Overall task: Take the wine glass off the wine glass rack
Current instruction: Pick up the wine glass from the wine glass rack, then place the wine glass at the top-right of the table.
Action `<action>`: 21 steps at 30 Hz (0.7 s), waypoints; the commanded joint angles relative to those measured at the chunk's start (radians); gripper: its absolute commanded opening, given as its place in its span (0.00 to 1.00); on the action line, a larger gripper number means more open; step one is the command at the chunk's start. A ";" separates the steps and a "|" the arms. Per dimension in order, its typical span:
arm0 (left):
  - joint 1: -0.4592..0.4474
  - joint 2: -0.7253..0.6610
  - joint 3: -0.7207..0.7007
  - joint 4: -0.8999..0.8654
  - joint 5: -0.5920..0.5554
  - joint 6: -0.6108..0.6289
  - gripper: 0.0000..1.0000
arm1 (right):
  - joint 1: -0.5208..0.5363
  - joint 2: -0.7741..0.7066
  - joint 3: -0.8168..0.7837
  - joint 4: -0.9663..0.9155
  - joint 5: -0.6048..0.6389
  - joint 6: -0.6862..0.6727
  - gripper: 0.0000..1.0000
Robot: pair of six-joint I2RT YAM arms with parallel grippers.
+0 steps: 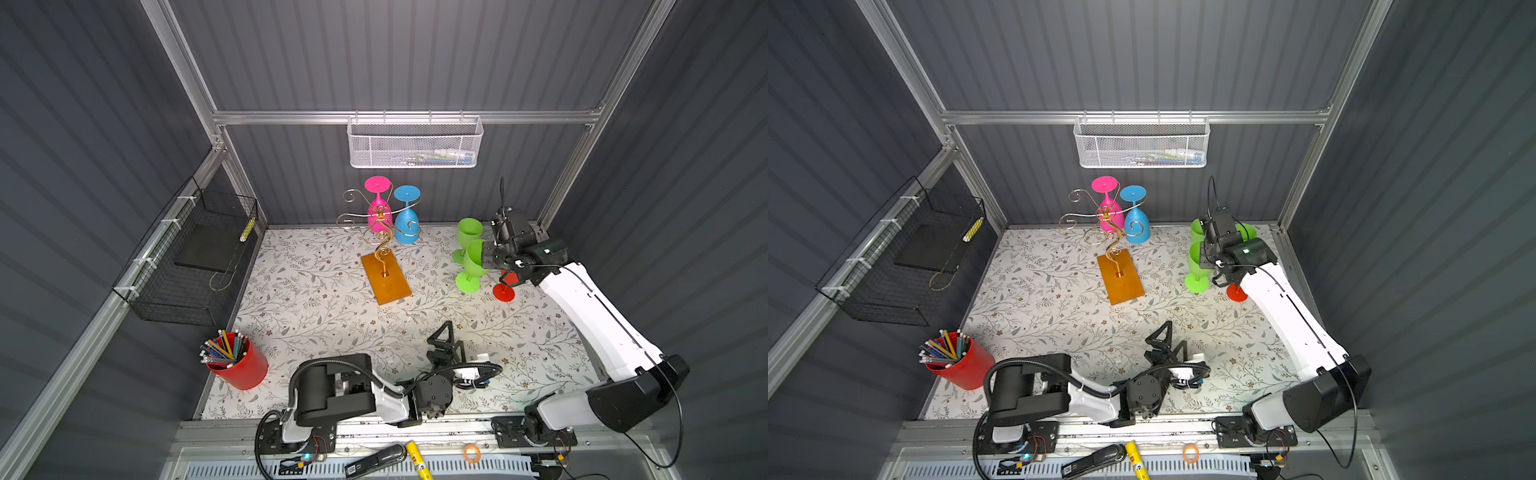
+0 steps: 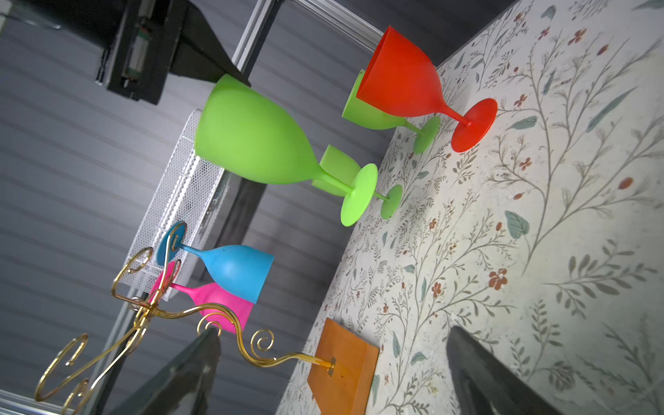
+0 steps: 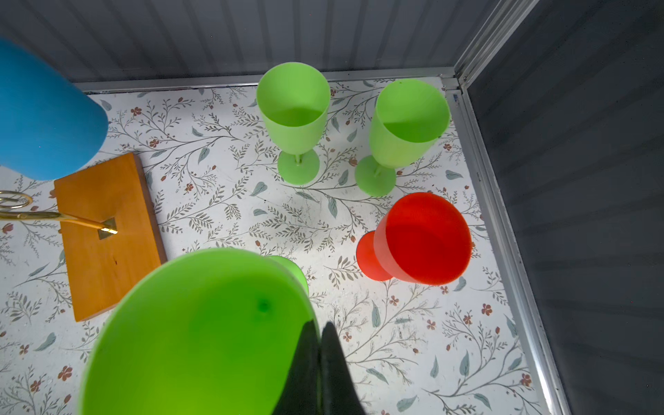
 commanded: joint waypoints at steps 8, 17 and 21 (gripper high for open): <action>0.005 -0.271 0.014 -0.628 0.114 -0.512 0.98 | -0.089 0.039 -0.068 0.163 -0.107 -0.029 0.00; 0.023 -0.443 0.040 -0.972 0.233 -0.751 0.98 | -0.100 0.096 -0.111 0.220 -0.094 -0.045 0.00; 0.038 -0.490 0.045 -1.065 0.274 -0.824 0.98 | -0.105 0.122 -0.124 0.247 -0.077 -0.052 0.00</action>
